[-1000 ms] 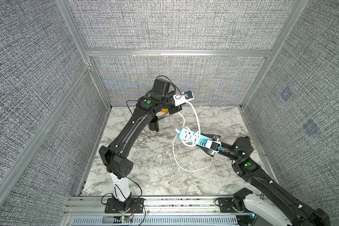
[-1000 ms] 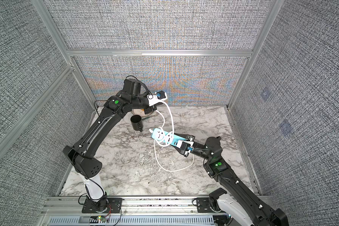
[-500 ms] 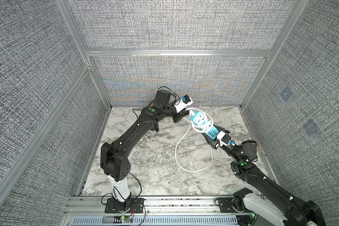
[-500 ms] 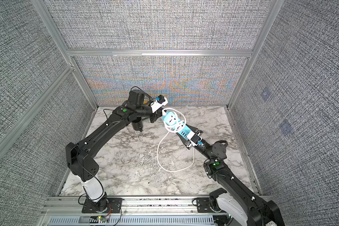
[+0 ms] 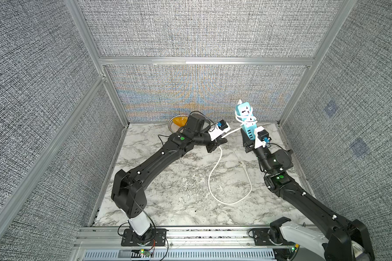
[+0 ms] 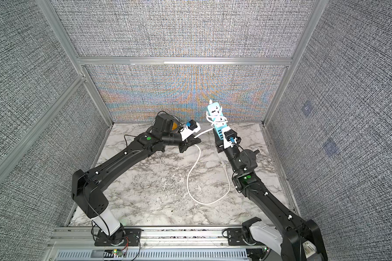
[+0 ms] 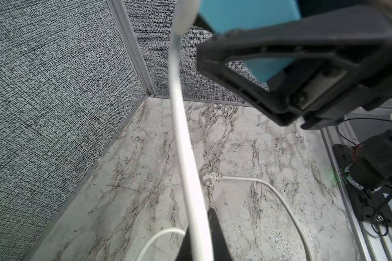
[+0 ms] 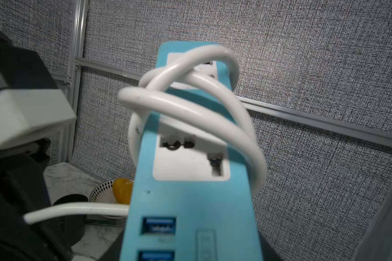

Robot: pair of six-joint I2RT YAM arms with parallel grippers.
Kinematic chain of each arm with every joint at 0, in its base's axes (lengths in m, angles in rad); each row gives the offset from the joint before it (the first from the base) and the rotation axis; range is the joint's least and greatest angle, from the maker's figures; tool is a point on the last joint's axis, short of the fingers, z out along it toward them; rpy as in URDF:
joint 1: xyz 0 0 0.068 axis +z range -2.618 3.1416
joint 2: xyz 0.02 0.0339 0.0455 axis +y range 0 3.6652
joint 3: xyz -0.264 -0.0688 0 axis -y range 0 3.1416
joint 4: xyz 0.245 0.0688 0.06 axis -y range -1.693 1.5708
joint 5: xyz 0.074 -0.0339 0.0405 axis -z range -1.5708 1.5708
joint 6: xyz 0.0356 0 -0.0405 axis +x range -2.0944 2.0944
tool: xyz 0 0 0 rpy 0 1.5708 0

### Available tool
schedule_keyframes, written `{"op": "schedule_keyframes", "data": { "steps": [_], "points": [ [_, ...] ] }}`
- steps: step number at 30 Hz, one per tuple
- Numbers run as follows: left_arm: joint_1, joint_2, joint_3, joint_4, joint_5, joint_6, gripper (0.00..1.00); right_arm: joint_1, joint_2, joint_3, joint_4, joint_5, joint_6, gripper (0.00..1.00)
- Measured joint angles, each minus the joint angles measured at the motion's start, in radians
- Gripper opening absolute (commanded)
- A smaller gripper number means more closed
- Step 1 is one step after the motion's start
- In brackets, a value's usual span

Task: Wrap the cord around the power strip
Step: Wrap the power cord around the power strip.

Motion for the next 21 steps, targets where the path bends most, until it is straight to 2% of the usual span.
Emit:
{"op": "schedule_keyframes", "data": {
  "steps": [5,9,14,21],
  "points": [
    [-0.028,-0.051,0.022,-0.070,-0.089,0.065,0.00,-0.026,0.056,0.074,-0.166,0.014,-0.011,0.00],
    [-0.058,-0.072,0.063,-0.153,-0.196,0.146,0.00,-0.026,0.099,0.150,-0.287,-0.021,-0.030,0.00],
    [-0.083,-0.050,0.200,-0.286,-0.319,0.272,0.00,-0.019,0.145,0.227,-0.399,-0.074,-0.068,0.00],
    [-0.088,0.009,0.357,-0.448,-0.429,0.433,0.00,-0.001,0.154,0.232,-0.511,-0.099,-0.143,0.00]
  ]
}}
